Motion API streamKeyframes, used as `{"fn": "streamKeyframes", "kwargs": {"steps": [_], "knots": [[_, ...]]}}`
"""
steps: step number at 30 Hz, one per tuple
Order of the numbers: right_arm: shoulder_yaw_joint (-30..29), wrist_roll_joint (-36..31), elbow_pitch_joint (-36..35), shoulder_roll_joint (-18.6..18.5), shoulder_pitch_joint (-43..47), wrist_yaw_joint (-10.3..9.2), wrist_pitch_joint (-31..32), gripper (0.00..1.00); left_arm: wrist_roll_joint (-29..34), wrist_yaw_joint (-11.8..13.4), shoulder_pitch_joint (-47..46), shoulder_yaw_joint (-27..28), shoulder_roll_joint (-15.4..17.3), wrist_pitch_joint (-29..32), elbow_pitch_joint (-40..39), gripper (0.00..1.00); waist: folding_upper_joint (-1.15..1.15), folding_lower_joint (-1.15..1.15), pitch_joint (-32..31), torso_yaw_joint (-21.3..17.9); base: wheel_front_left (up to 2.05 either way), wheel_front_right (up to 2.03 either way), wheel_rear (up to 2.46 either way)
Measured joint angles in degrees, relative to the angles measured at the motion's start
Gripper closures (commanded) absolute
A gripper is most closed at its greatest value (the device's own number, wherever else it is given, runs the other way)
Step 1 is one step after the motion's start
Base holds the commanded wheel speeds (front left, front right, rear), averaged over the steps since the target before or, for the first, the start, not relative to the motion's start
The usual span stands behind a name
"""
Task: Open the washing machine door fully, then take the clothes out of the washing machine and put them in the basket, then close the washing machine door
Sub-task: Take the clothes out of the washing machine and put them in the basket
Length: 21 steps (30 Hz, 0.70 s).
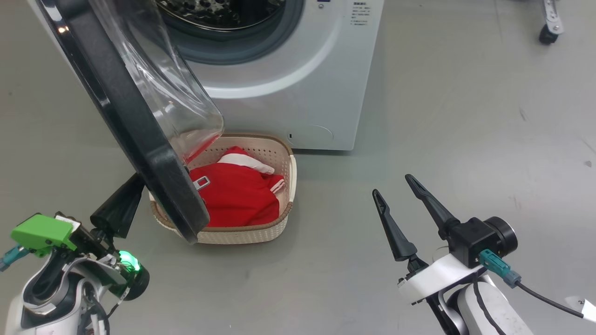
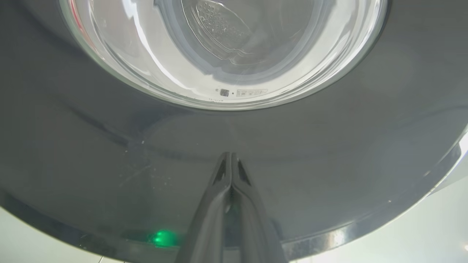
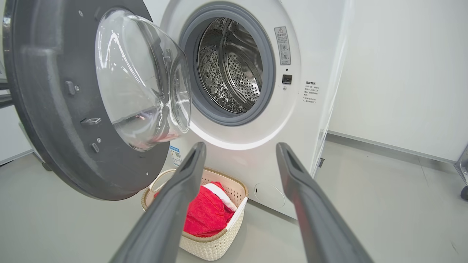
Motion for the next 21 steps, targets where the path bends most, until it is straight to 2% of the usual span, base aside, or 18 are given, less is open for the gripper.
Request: {"fn": "streamKeyframes", "kwargs": {"steps": [21], "knots": [[-0.91, 0.01, -0.45, 0.29, -0.07, -0.45, 0.00, 0.00, -6.02, 0.36, -0.32, -0.08, 0.03, -8.33, -0.68, 1.00, 0.00, 0.00, 2.43, -14.99, 0.00, 0.00, 0.00]]}}
